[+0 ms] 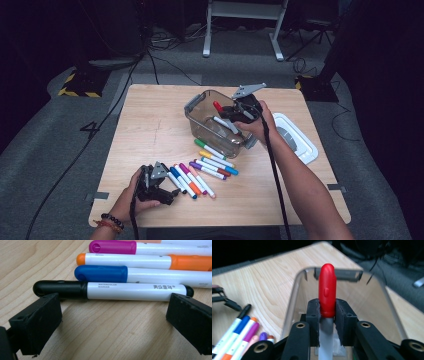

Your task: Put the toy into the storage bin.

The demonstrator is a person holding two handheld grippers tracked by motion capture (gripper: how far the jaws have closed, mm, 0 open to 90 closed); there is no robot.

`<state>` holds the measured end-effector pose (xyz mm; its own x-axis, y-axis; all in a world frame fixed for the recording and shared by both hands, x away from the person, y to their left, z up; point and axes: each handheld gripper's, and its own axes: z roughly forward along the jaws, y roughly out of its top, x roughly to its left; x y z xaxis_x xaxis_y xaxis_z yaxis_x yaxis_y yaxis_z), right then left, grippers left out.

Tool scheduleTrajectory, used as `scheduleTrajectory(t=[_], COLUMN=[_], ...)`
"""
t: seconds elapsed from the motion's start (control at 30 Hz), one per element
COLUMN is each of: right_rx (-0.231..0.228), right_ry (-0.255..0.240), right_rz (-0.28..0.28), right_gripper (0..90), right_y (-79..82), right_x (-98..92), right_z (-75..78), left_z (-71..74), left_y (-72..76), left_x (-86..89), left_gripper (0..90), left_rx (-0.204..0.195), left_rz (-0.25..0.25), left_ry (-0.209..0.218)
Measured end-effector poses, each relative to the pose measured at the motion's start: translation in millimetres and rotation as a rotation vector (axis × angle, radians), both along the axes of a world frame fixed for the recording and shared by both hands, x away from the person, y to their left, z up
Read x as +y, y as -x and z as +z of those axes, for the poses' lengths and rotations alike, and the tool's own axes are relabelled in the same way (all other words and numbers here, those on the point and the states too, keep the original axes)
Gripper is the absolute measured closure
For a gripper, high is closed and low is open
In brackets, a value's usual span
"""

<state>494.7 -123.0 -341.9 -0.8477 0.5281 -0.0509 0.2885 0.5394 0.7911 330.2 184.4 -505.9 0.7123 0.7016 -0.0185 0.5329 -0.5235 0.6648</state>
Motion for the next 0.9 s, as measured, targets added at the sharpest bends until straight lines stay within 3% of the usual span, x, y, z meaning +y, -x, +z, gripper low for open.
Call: scheduleTrajectory(t=[0.17, 0.37, 0.7, 0.9], right_rx=[0.069, 0.135, 0.178, 0.199], right_ry=[0.075, 0.136, 0.256, 0.332], right_rz=[-0.005, 0.018, 0.031, 0.068], right_gripper=[74.4, 74.4, 74.3, 74.0], right_y=[-18.7, -25.2, -25.7, -24.2], right_x=[7.4, 16.2, 30.7, 39.4], right_z=[-18.4, -30.8, -41.2, -45.2], left_z=[0.0, 0.1, 0.1, 0.0], left_y=[0.0, 0.0, -0.1, 0.0], left_x=[0.0, 0.2, 0.2, 0.1], left_gripper=[0.5, 0.5, 0.5, 0.5], left_rx=[0.000, 0.001, 0.001, 0.001], left_rz=[0.000, -0.002, -0.002, 0.000], left_ry=[0.000, -0.001, -0.001, 0.001])
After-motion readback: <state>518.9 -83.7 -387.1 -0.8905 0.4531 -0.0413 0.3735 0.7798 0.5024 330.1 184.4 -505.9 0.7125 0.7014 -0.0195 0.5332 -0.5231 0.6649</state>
